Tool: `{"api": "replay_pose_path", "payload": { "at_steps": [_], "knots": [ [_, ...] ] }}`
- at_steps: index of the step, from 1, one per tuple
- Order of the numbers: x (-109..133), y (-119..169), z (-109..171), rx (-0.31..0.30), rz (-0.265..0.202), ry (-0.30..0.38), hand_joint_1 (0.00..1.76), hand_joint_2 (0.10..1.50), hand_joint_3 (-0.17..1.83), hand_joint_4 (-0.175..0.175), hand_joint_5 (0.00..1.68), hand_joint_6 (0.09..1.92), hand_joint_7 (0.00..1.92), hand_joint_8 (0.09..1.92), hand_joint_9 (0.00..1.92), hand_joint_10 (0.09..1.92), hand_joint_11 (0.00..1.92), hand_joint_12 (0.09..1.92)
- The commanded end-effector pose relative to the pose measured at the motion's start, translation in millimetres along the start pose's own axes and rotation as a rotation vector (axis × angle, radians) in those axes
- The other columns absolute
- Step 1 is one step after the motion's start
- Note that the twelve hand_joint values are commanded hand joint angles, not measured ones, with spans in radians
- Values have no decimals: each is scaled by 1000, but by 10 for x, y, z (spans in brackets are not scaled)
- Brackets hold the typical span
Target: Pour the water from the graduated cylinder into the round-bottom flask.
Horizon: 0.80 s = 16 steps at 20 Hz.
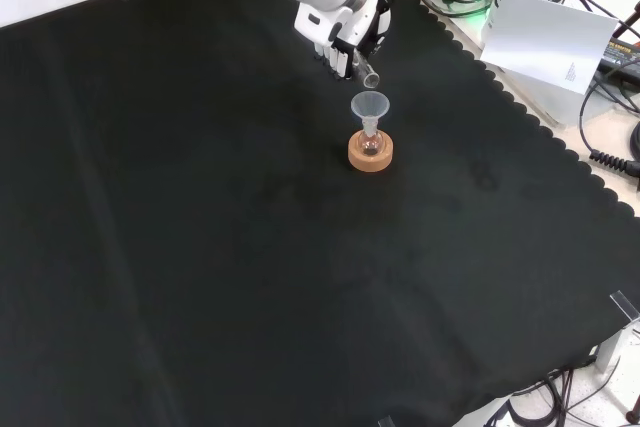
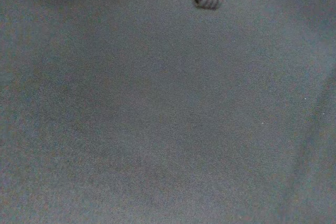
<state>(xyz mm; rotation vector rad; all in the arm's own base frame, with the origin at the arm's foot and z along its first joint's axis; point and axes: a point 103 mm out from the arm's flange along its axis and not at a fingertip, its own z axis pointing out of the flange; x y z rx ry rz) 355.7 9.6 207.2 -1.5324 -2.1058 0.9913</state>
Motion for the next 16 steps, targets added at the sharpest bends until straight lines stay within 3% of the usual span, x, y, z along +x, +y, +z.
{"api": "replay_pose_path", "payload": {
  "at_steps": [1,16],
  "knots": [
    [2,-14,-46,19,34,-31,1437,954,720,-84,837,969,867,782,1044,615,964,901],
    [53,-9,-86,41,52,-69,1439,953,723,-84,831,975,864,788,1038,630,964,902]
  ]
}}
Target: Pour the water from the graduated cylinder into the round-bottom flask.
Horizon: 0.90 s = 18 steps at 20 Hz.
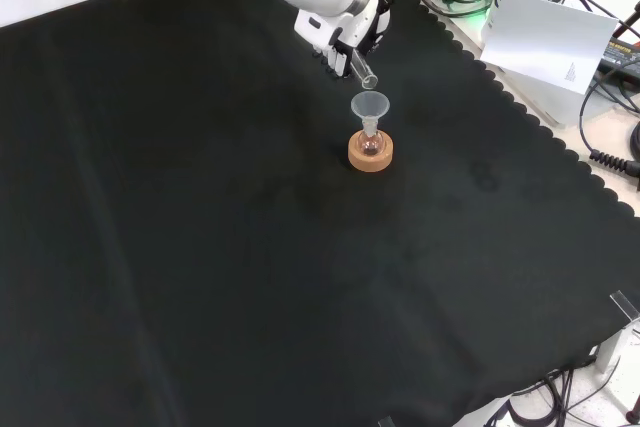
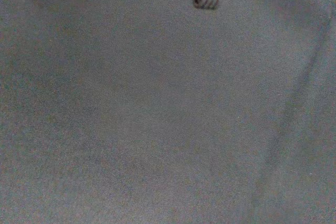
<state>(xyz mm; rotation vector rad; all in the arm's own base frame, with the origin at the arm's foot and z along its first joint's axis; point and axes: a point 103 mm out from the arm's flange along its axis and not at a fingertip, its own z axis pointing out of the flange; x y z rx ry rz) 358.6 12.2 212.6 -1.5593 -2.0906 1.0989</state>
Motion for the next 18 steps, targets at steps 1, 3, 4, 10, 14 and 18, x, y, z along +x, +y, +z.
{"api": "replay_pose_path", "payload": {
  "at_steps": [1,3,4,10,14,18],
  "knots": [
    [61,3,-32,5,6,-11,1439,953,724,-84,831,975,864,788,1037,631,964,903],
    [61,4,-30,2,7,-22,1439,953,724,-84,831,976,863,789,1036,632,964,903],
    [52,3,-25,2,8,-24,1439,953,724,-84,831,976,863,789,1036,633,964,903],
    [79,5,-47,12,20,-34,1438,953,726,-84,830,977,862,790,1034,637,964,903],
    [116,8,-71,14,21,-38,1438,953,726,-84,829,977,862,791,1033,639,964,903],
    [126,10,-80,18,24,-45,1437,953,727,-84,829,977,861,791,1032,641,964,904]
  ]
}}
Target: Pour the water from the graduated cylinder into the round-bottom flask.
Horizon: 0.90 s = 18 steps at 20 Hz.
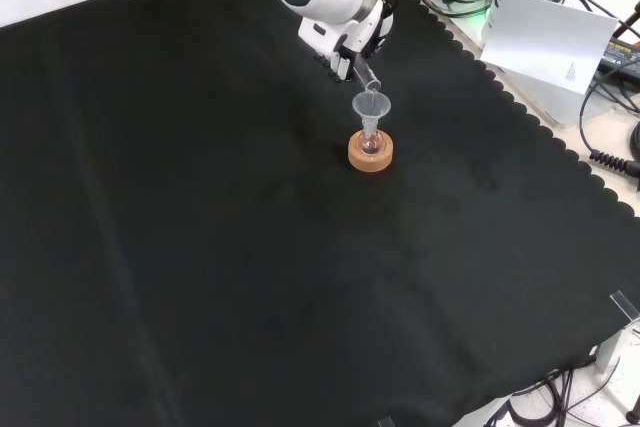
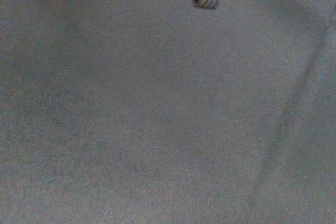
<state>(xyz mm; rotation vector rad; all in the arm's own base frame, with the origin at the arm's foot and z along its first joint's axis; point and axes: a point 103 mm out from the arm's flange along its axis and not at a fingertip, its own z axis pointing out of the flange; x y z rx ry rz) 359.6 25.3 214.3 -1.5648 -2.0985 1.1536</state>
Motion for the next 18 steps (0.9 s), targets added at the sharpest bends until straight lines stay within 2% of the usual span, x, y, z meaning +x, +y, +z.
{"api": "replay_pose_path", "payload": {
  "at_steps": [1,6,13,18],
  "knots": [
    [6,2,-8,10,8,-7,1437,953,727,-84,829,977,861,791,1032,641,963,904],
    [-59,6,-2,17,14,-18,1436,953,728,-84,829,977,861,792,1031,643,962,904],
    [16,9,-53,24,27,-32,1435,953,728,-83,828,977,861,792,1030,645,960,906],
    [-38,15,-49,29,29,-40,1435,953,728,-83,827,976,860,792,1030,646,960,906]
  ]
}}
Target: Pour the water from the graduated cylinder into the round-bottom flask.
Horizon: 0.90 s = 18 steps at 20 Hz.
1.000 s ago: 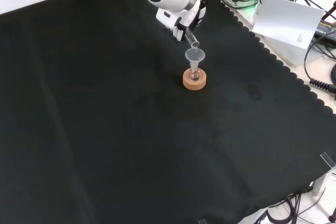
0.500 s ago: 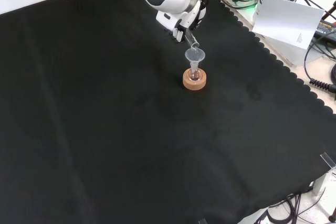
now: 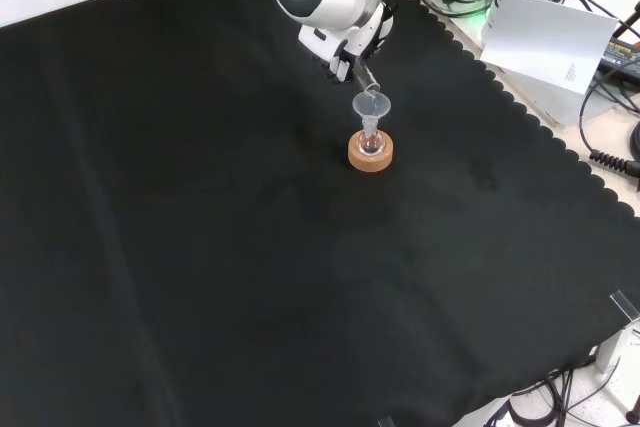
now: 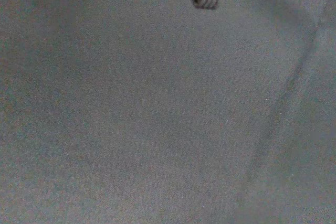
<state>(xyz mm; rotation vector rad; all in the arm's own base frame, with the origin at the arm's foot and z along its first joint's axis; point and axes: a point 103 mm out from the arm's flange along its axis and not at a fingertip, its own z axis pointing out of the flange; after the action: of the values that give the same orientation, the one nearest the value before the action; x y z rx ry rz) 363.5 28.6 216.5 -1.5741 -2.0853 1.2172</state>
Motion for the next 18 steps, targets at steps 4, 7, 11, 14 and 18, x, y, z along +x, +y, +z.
{"api": "replay_pose_path", "payload": {
  "at_steps": [4,7,11,14,18],
  "knots": [
    [-89,1,19,6,-4,-13,1435,953,728,-83,826,976,860,792,1029,647,960,907],
    [-91,6,34,15,0,-13,1435,953,728,-83,826,977,860,792,1029,648,959,907],
    [3,5,-20,28,15,-18,1435,953,728,-83,826,977,859,793,1028,648,959,908],
    [5,6,-21,32,18,-20,1434,953,729,-83,826,977,859,793,1028,649,959,908],
    [6,10,-27,37,18,-28,1434,953,729,-83,826,977,859,793,1027,650,959,908]
  ]
}}
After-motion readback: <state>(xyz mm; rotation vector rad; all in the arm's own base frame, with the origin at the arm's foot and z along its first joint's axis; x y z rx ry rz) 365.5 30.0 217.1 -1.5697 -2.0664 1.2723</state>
